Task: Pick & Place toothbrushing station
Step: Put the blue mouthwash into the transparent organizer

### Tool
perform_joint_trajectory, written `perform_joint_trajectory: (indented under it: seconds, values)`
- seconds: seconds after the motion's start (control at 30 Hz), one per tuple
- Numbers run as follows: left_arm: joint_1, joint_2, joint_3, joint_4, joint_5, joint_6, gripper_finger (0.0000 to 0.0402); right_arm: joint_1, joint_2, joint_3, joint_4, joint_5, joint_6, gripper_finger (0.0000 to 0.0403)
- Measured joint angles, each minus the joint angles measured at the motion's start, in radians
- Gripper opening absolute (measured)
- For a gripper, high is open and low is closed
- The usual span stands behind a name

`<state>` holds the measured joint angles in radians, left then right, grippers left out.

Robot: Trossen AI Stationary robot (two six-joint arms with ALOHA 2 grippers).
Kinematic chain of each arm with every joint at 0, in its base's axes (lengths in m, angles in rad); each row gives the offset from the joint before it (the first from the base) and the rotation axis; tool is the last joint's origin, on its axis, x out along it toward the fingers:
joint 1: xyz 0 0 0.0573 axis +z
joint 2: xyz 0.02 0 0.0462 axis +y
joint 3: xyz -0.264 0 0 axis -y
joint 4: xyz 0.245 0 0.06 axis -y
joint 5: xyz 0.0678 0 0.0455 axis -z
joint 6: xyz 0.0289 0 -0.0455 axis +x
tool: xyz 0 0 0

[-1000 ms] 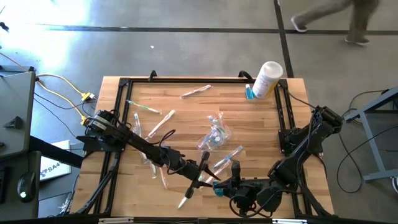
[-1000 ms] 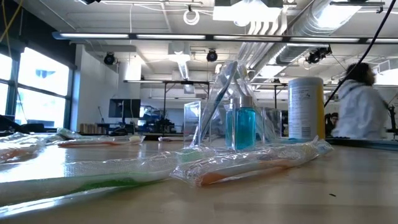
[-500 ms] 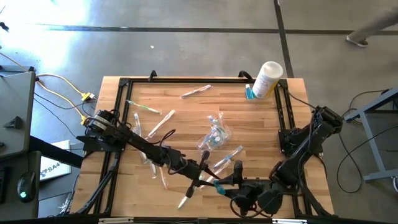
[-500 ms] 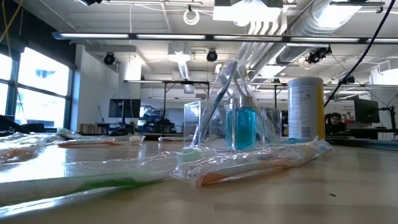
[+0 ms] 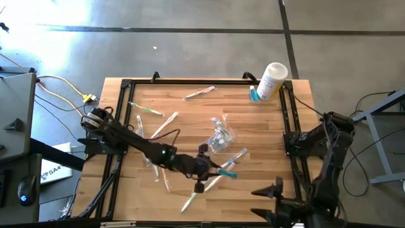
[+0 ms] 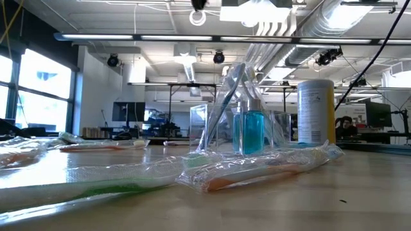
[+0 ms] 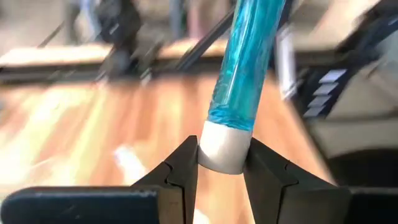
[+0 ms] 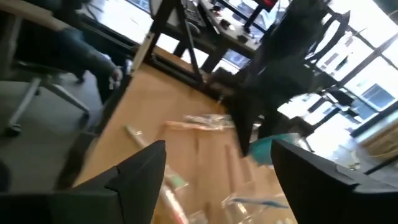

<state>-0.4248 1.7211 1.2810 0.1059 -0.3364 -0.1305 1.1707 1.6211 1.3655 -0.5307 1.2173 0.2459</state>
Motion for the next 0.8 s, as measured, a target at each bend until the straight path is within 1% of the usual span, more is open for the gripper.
perform_joint_trajectory:
  seconds: [0.1, 0.2, 0.23, 0.3, 0.37, 0.43, 0.53, 0.67, 0.8]
  values:
    - [-0.001, 0.012, 0.232, -0.463, -0.111, -0.018, 0.0092, 0.040, 0.000, 0.000, -0.055, 0.000, 0.092, 0.0283]
    - [0.008, 0.072, 0.457, -0.819, -0.191, -0.039, 0.0092, 0.071, 0.000, 0.000, -0.095, 0.022, 0.149, 0.0283]
    - [0.016, 0.097, 0.524, -0.923, -0.202, -0.034, 0.0092, 0.076, 0.000, 0.000, -0.108, 0.020, 0.160, 0.0283]
    - [0.031, 0.147, 0.646, -1.080, -0.200, -0.025, 0.0092, 0.081, 0.000, 0.000, -0.127, 0.010, 0.182, 0.0284]
    - [0.049, 0.193, 0.741, -1.236, -0.193, -0.018, 0.0092, 0.084, 0.000, 0.000, -0.141, 0.007, 0.201, 0.0284]
    - [0.069, 0.252, 0.803, -1.323, -0.183, 0.018, 0.0092, 0.084, 0.000, 0.000, -0.166, 0.000, 0.222, 0.0284]
    - [0.091, 0.347, 0.848, -1.407, -0.185, 0.104, 0.0092, 0.084, 0.000, 0.000, -0.201, -0.014, 0.254, 0.0284]
    - [0.110, 0.417, 0.880, -1.427, -0.264, 0.210, 0.0092, 0.078, 0.000, 0.000, -0.240, -0.015, 0.298, 0.0284]
    - [0.124, 0.472, 0.880, -1.470, -0.360, 0.253, 0.0092, 0.077, 0.000, 0.000, -0.268, -0.023, 0.333, 0.0284]
